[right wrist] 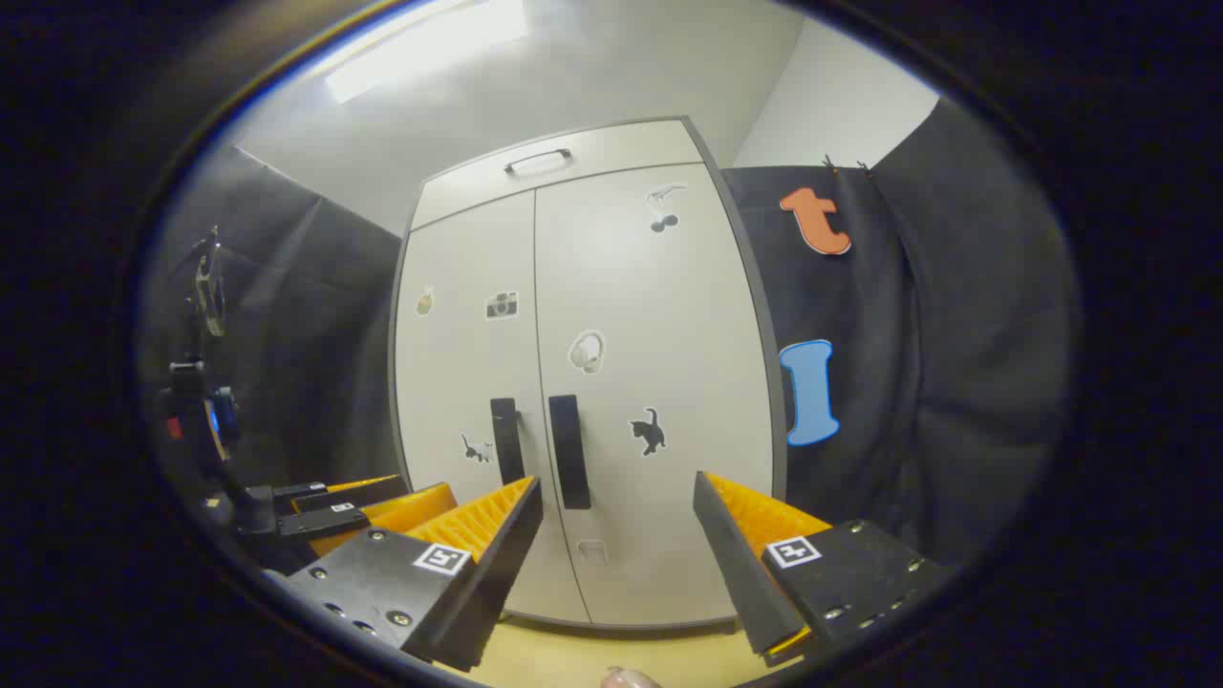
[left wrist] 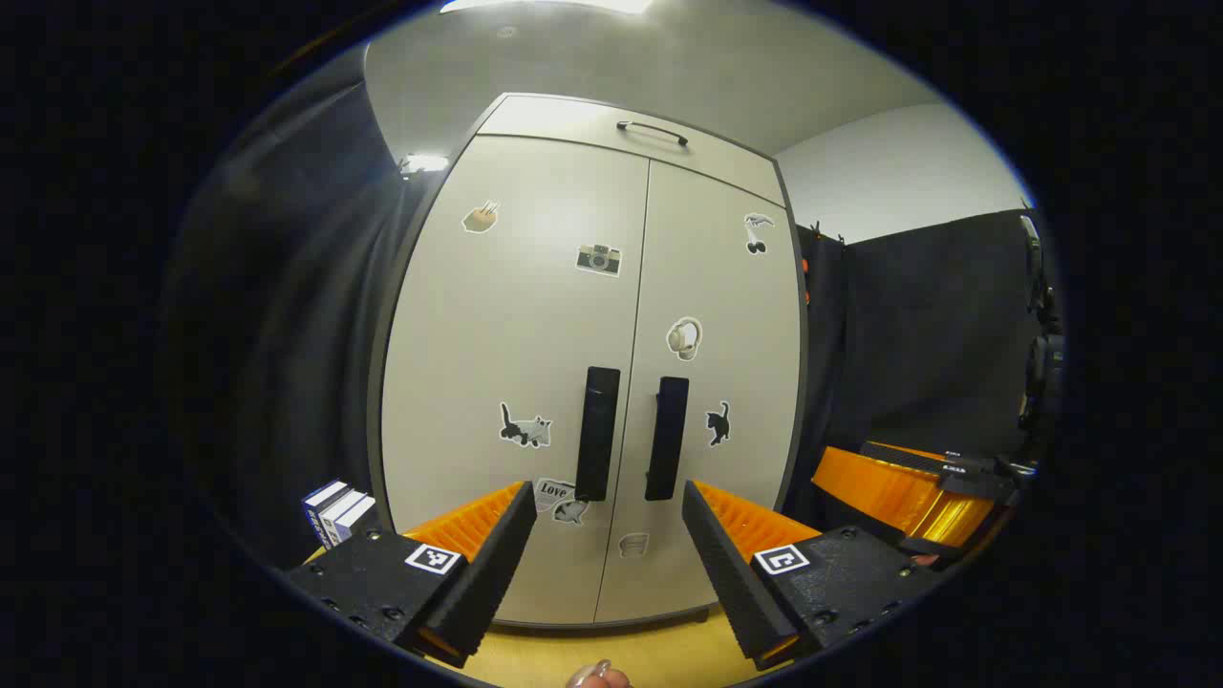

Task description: Open the right door of the double-door shoe cabinet with the right hand, and open the left door with the left hand.

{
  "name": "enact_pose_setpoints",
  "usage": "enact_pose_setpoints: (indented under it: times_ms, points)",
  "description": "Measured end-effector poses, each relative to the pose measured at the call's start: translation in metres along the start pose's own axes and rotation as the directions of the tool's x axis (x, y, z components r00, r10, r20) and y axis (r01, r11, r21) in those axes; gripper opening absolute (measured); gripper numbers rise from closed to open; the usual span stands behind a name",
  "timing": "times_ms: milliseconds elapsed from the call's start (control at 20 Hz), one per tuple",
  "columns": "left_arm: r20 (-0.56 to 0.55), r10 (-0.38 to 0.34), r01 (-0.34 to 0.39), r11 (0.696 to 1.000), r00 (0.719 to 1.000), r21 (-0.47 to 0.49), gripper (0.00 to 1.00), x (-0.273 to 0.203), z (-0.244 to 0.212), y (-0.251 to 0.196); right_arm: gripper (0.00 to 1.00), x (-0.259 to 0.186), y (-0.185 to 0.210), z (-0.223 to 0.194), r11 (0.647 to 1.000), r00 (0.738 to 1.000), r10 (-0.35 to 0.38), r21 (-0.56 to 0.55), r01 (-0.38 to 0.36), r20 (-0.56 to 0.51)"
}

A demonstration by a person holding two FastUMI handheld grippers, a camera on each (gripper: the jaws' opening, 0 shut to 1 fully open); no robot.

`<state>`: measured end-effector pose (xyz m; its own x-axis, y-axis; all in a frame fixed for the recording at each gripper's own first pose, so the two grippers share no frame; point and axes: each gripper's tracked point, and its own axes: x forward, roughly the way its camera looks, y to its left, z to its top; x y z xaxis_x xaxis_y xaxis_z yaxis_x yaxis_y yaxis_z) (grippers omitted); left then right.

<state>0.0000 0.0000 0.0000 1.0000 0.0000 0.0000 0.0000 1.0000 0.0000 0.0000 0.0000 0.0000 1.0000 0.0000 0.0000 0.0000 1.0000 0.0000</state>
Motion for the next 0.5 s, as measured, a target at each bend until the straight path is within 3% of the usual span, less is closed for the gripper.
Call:
enact_pose_setpoints:
  times_ms: [400, 450, 500]
  points:
    - [0.008, 0.0, 0.0, 0.999, 1.0, 0.036, 0.96, -0.003, 0.009, 0.0, 0.97, 0.009, 0.007, -0.014, 0.999, 0.998, 0.024, -0.033, -0.026, -0.052]
    - [0.013, -0.001, 0.0, 0.999, 1.0, 0.035, 0.96, -0.003, 0.01, -0.001, 0.92, 0.009, 0.009, -0.016, 0.999, 0.998, 0.029, -0.037, -0.031, -0.058]
    - [0.014, -0.007, 0.007, 0.999, 1.0, 0.032, 0.96, -0.003, 0.01, -0.003, 0.97, 0.009, 0.011, -0.017, 0.998, 0.997, 0.038, -0.039, -0.041, -0.063]
